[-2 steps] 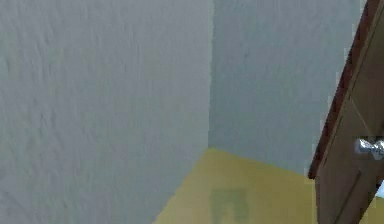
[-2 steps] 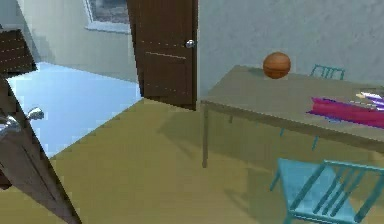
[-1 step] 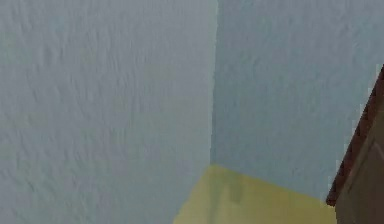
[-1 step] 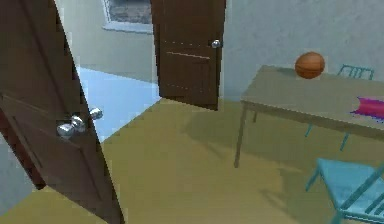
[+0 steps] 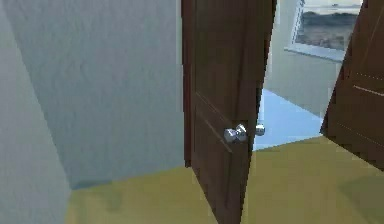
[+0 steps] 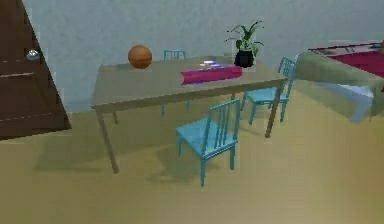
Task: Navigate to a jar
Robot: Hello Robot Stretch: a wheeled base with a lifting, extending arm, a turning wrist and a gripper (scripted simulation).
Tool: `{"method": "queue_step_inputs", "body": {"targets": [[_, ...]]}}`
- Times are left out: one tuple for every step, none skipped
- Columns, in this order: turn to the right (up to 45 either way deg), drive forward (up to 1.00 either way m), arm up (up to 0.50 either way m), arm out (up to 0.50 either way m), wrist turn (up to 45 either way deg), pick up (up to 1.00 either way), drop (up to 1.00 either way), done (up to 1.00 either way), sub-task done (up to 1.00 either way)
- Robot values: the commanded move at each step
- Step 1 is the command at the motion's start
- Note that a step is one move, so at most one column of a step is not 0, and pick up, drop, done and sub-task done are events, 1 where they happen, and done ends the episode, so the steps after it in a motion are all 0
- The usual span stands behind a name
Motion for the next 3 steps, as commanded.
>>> {"method": "queue_step_inputs", "body": {"targets": [[39.0,0.00,0.00,0.00,0.0,0.00,0.00,0.00,0.00],[0.0,0.30,0.00,0.00,0.0,0.00,0.00,0.00,0.00],[0.0,0.55,0.00,0.00,0.0,0.00,0.00,0.00,0.00]]}}
